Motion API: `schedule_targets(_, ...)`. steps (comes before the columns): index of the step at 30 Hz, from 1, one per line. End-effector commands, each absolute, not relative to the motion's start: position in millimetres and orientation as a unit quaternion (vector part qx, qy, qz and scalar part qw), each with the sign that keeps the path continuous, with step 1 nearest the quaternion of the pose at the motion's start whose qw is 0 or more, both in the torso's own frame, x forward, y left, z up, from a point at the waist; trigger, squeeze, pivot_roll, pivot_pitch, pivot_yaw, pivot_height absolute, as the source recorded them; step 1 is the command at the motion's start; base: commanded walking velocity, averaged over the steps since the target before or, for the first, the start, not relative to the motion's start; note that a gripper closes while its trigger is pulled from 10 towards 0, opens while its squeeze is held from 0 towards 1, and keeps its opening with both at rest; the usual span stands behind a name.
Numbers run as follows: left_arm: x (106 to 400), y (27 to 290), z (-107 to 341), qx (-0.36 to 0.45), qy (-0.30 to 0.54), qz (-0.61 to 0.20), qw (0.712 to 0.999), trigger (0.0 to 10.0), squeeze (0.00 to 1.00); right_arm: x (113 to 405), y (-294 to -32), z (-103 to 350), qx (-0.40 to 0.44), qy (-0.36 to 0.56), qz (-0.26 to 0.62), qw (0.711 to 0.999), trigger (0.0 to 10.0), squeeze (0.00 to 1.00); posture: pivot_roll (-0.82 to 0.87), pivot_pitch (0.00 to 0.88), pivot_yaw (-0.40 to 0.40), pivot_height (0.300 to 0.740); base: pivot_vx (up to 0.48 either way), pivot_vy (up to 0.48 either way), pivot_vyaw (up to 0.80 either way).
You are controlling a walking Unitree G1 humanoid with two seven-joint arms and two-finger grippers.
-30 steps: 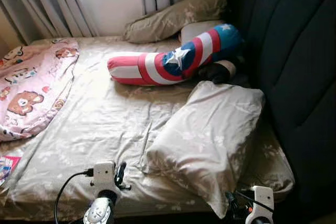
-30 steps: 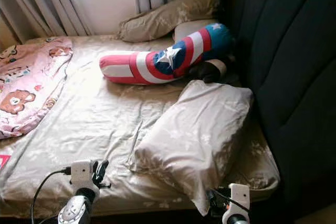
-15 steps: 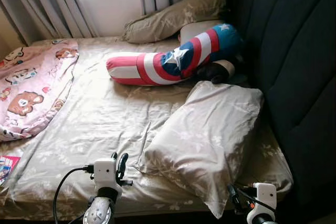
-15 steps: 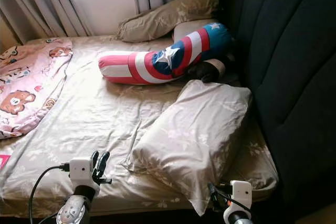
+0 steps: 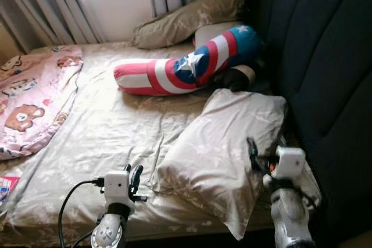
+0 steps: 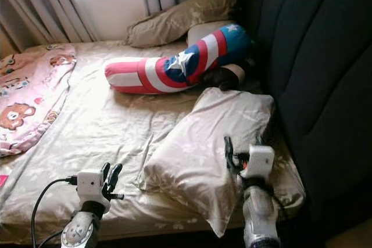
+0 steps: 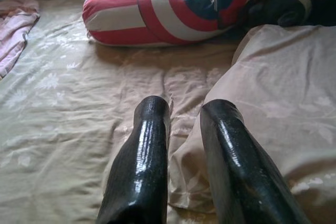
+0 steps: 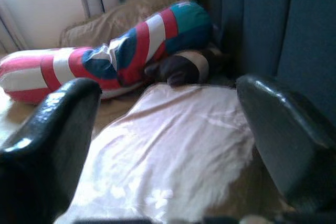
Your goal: Clean up the room
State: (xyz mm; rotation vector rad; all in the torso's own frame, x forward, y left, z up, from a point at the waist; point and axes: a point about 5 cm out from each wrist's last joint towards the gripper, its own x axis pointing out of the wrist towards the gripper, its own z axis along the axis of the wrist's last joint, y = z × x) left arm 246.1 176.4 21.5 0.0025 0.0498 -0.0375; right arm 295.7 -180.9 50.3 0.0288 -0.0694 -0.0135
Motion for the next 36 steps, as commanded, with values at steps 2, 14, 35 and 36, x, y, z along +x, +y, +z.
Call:
schedule_targets(2, 247, 177, 22, 0.005, 0.029, -0.025, 0.999, 10.0, 0.00, 290, -180, 38, 0.021, 0.000, -0.011, 1.000, 10.0, 0.00, -0.09, 0.000, 0.073, 0.740, 0.000, 0.000, 0.00)
schedule_targets(14, 254, 175, 29, -0.008, 0.019, -0.012, 1.000, 10.0, 0.00, 272, -182, 37, 0.020, 0.007, 0.008, 1.000, 10.0, 0.00, -0.11, 0.000, 0.031, 0.740, 0.000, 0.000, 0.00)
schedule_targets(35, 257, 175, 30, -0.013, 0.014, -0.004, 1.000, 10.0, 0.00, 277, -179, 44, 0.037, 0.020, 0.024, 0.999, 10.0, 0.00, -0.11, 0.000, 0.025, 0.740, 0.039, 0.000, 0.19)
schedule_targets(36, 257, 175, 30, -0.012, 0.014, -0.005, 1.000, 10.0, 0.00, 276, -180, 43, 0.039, 0.022, 0.023, 0.999, 10.0, 0.00, -0.11, 0.000, 0.027, 0.740, 0.292, 0.000, 0.00)
